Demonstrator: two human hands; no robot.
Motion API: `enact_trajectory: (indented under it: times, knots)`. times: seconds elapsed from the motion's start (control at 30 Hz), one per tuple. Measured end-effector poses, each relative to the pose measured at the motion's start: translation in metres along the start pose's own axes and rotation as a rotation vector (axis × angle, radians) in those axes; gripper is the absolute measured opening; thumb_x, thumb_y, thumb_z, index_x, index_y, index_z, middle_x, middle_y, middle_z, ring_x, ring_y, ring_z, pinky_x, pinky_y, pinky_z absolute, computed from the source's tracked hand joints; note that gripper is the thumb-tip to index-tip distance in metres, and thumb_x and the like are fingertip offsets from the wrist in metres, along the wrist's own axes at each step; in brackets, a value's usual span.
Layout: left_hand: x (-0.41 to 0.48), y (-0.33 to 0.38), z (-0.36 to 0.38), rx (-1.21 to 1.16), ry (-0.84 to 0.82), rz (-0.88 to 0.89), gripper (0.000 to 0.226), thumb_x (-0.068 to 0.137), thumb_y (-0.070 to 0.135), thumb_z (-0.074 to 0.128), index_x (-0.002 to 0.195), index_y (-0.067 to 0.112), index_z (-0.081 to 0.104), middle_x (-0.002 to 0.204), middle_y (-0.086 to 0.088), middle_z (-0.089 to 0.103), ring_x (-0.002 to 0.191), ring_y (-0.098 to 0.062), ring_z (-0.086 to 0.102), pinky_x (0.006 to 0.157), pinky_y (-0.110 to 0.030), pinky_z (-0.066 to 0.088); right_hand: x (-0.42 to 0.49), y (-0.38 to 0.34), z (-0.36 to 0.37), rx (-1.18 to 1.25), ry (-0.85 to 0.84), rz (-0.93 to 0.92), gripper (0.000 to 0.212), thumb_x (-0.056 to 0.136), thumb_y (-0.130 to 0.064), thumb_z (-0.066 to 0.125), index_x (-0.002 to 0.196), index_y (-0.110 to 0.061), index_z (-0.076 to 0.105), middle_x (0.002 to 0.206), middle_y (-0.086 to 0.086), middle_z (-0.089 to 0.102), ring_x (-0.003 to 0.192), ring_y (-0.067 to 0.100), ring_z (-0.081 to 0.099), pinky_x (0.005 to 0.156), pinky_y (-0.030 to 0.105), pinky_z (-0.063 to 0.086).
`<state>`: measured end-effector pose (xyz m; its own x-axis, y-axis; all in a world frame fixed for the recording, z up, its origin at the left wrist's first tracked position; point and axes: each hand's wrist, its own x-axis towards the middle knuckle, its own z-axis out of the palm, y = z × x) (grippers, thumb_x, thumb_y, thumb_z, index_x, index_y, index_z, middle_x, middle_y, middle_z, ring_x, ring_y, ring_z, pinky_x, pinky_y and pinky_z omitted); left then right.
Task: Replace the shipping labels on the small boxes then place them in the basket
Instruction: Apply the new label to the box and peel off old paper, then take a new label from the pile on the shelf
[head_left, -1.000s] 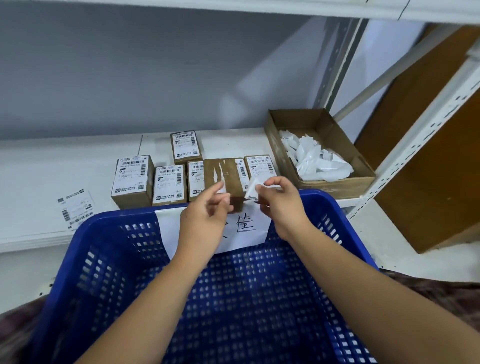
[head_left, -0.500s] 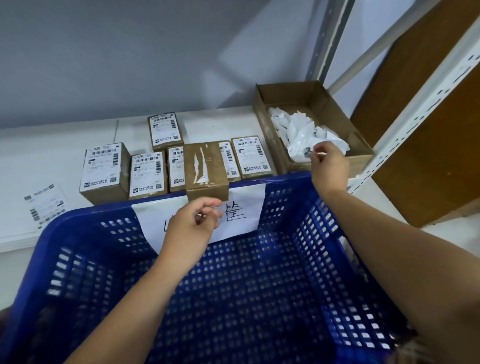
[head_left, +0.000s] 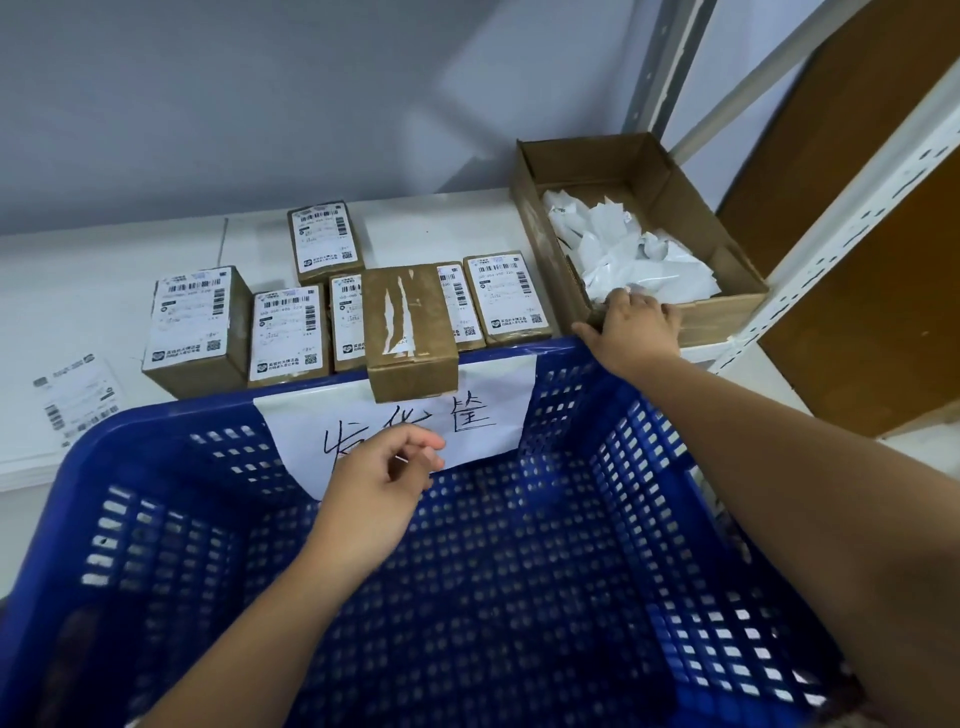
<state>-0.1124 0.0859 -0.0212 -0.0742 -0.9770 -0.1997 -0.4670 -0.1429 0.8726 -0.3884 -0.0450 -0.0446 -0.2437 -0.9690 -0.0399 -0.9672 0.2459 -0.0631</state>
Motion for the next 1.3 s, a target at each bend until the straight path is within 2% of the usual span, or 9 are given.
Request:
enact_trajectory:
  times: [0.13, 0.3, 0.4, 0.6, 0.7, 0.8, 0.93, 1.13, 1.3]
  knots:
    - [-0.005, 0.002, -0.006, -0.011, 0.002, 0.022, 0.021, 0.096, 0.017, 0.05, 0.089, 0.03, 0.064, 0.082, 0.012, 0.067, 0.071, 0.002, 0.062, 0.062, -0.006, 0.043, -0.004, -0.005, -0.012, 0.075, 0.036, 0.016, 0.044, 0.096, -0.038, 0.054, 0.12, -0.002, 0.062, 0.134, 0.016, 0.038, 0.114, 0.036, 0.052, 0.103, 0.042, 0.038]
    - [-0.008, 0.015, -0.016, -0.081, 0.05, 0.068, 0.022, 0.096, 0.014, 0.05, 0.087, 0.028, 0.065, 0.077, 0.011, 0.068, 0.069, 0.001, 0.062, 0.063, -0.005, 0.042, -0.017, -0.021, -0.013, 0.01, 0.099, 0.008, 0.032, 0.094, -0.016, 0.045, 0.126, -0.011, 0.047, 0.117, 0.017, 0.062, 0.123, 0.035, 0.041, 0.101, 0.045, 0.03]
    - [-0.011, 0.019, -0.025, -0.091, 0.097, 0.09, 0.024, 0.096, 0.012, 0.049, 0.087, 0.029, 0.064, 0.074, 0.014, 0.068, 0.069, -0.001, 0.063, 0.067, -0.009, 0.045, -0.025, -0.029, -0.019, 0.099, 0.203, 0.005, 0.035, 0.091, -0.014, 0.046, 0.126, -0.014, 0.045, 0.114, 0.015, 0.062, 0.117, 0.035, 0.045, 0.1, 0.047, 0.03]
    - [-0.011, 0.018, -0.048, -0.155, 0.183, 0.092, 0.021, 0.093, 0.009, 0.053, 0.086, 0.026, 0.064, 0.073, 0.012, 0.069, 0.076, -0.011, 0.065, 0.082, -0.036, 0.051, -0.042, -0.077, -0.046, 0.373, 0.344, -0.13, 0.032, 0.091, -0.015, 0.053, 0.123, -0.013, 0.055, 0.117, 0.012, 0.062, 0.112, 0.033, 0.052, 0.096, 0.045, 0.038]
    - [-0.009, 0.017, -0.055, -0.146, 0.219, 0.109, 0.02, 0.091, 0.009, 0.057, 0.084, 0.027, 0.064, 0.073, 0.008, 0.07, 0.079, -0.005, 0.065, 0.083, -0.026, 0.051, -0.049, -0.106, -0.055, 0.545, 0.345, -0.274, 0.023, 0.09, -0.009, 0.055, 0.111, -0.01, 0.063, 0.097, 0.01, 0.068, 0.094, 0.029, 0.061, 0.085, 0.045, 0.051]
    - [-0.004, 0.019, -0.066, -0.091, 0.324, 0.13, 0.018, 0.091, 0.013, 0.057, 0.085, 0.028, 0.064, 0.079, 0.005, 0.068, 0.076, -0.001, 0.06, 0.067, -0.009, 0.044, -0.06, -0.135, -0.062, 0.601, 0.312, -0.416, 0.015, 0.091, -0.01, 0.055, 0.101, -0.009, 0.066, 0.087, 0.007, 0.069, 0.083, 0.024, 0.061, 0.073, 0.041, 0.053]
    - [0.011, 0.009, -0.091, -0.115, 0.507, 0.082, 0.013, 0.092, 0.013, 0.056, 0.091, 0.022, 0.064, 0.084, 0.012, 0.062, 0.076, 0.0, 0.055, 0.065, -0.017, 0.041, -0.078, -0.182, -0.067, 0.613, 0.204, -0.551, 0.013, 0.091, -0.014, 0.055, 0.098, -0.014, 0.066, 0.087, 0.001, 0.069, 0.081, 0.02, 0.061, 0.075, 0.037, 0.052]
    - [0.04, -0.024, -0.155, -0.075, 0.797, -0.026, 0.013, 0.09, 0.011, 0.053, 0.092, 0.02, 0.063, 0.091, 0.004, 0.061, 0.074, -0.011, 0.055, 0.066, -0.023, 0.038, -0.104, -0.247, -0.061, 0.693, -0.02, -0.659, 0.017, 0.094, -0.014, 0.052, 0.105, -0.014, 0.065, 0.085, 0.005, 0.068, 0.071, 0.019, 0.055, 0.072, 0.033, 0.051]
    - [0.066, -0.087, -0.209, 0.0, 0.871, -0.28, 0.023, 0.084, 0.008, 0.049, 0.095, 0.017, 0.067, 0.102, -0.002, 0.068, 0.094, -0.029, 0.062, 0.087, -0.035, 0.049, -0.112, -0.289, -0.046, 0.663, -0.152, -0.736, 0.015, 0.093, -0.014, 0.053, 0.101, -0.015, 0.066, 0.086, 0.003, 0.069, 0.078, 0.024, 0.063, 0.075, 0.035, 0.054]
